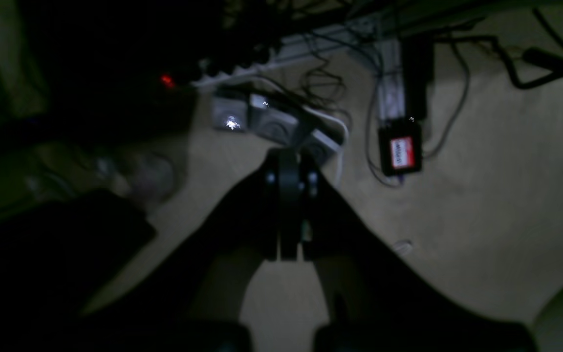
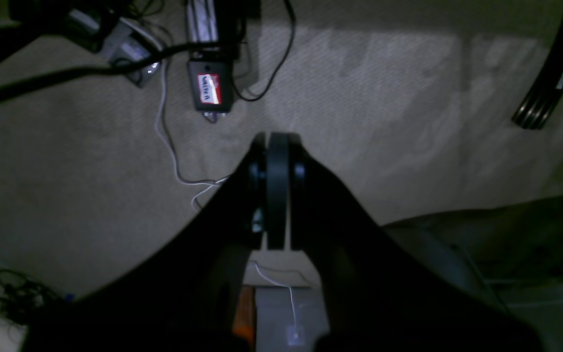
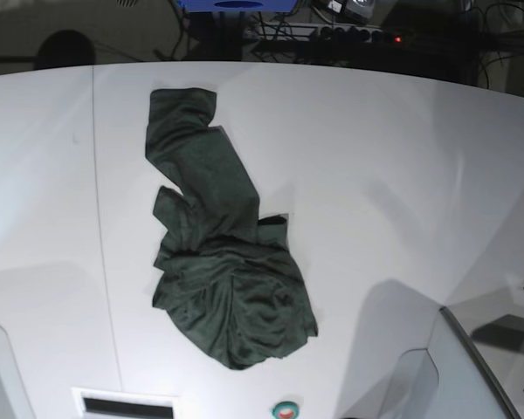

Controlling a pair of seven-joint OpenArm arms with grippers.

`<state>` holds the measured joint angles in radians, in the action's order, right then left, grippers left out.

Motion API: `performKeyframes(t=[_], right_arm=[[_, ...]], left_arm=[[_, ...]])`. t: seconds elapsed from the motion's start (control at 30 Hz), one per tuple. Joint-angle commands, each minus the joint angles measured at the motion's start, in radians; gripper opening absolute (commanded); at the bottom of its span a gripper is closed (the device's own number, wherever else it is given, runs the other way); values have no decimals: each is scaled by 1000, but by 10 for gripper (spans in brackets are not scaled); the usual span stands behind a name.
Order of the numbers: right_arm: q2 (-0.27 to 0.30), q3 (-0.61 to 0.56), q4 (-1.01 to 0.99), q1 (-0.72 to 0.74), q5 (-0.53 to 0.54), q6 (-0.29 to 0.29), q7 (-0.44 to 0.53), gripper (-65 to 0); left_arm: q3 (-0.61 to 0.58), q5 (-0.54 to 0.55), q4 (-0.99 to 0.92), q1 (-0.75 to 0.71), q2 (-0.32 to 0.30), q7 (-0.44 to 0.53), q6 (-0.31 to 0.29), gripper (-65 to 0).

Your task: Layout the t-shirt on the table in an organized manner, then fold the t-shirt properly

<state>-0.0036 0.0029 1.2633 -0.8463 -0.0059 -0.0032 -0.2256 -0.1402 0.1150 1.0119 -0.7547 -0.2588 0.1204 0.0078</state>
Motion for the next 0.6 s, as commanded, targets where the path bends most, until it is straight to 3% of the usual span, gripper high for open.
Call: performKeyframes(t=[0.0, 0.3, 0.5, 0.57], right_arm=[[0, 3, 56, -38, 1, -1, 2, -647], [0, -1, 570, -195, 2, 4, -16, -648], [-2, -5, 703, -78, 7, 4, -16, -641], [-2, -5, 700, -3, 7, 4, -36, -609]], left_arm=[[-3, -1, 64, -50, -14, 12, -2, -650], [6, 2, 580, -237, -69, 6, 1, -650], [55, -1, 775, -173, -61, -3, 1, -650], [52, 4, 793, -104, -61, -83, 1, -650]])
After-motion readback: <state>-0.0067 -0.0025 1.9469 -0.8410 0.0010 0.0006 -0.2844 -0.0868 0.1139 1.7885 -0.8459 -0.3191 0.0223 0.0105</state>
